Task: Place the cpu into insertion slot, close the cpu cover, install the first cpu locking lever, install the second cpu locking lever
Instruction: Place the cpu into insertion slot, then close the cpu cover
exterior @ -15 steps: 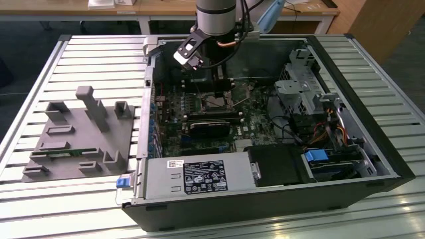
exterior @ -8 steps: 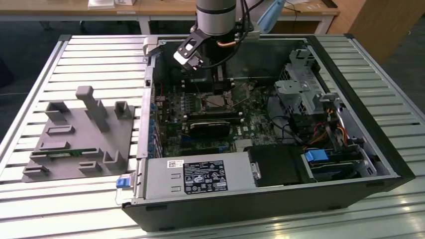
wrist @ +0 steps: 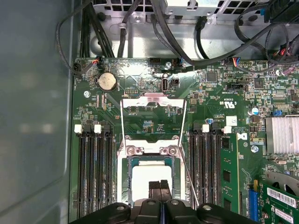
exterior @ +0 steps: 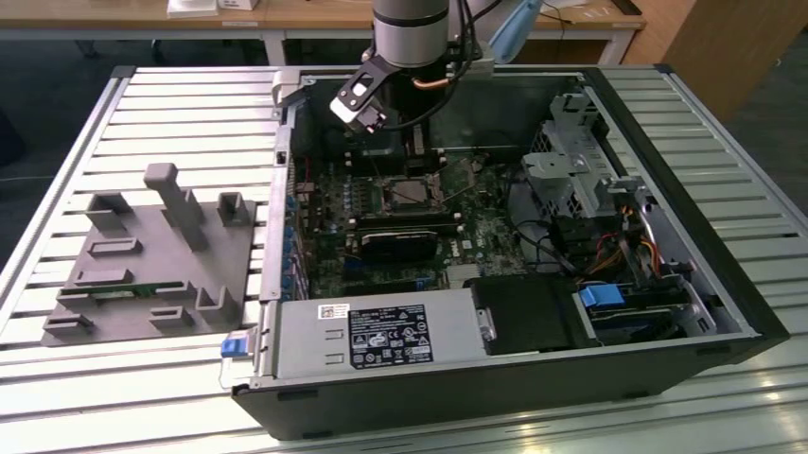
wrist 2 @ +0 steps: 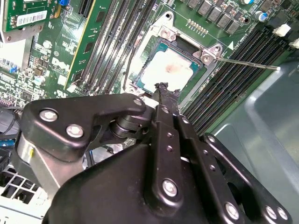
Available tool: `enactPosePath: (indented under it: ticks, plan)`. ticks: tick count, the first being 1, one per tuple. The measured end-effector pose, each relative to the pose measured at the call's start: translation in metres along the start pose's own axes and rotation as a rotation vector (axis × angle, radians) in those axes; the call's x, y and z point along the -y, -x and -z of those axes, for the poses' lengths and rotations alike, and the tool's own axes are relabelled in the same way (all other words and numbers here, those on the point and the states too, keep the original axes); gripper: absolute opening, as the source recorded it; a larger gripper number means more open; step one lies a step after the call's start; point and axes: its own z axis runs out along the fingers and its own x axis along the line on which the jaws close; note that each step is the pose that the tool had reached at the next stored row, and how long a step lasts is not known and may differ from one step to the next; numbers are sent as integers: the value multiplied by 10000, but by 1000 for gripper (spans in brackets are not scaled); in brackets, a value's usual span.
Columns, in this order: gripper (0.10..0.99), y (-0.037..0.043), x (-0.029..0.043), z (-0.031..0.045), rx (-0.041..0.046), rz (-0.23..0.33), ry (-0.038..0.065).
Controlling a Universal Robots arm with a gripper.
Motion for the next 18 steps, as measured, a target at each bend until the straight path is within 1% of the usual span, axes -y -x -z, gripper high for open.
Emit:
enactPosePath:
  ticks: [2,4,11,18]
  plan:
    - [102,0,0,1,0,0,0]
    - [102,1,-1,17,3,0,-2]
    - [102,3,-12,127,0,-1,0]
    - [102,3,-12,134,0,-1,0]
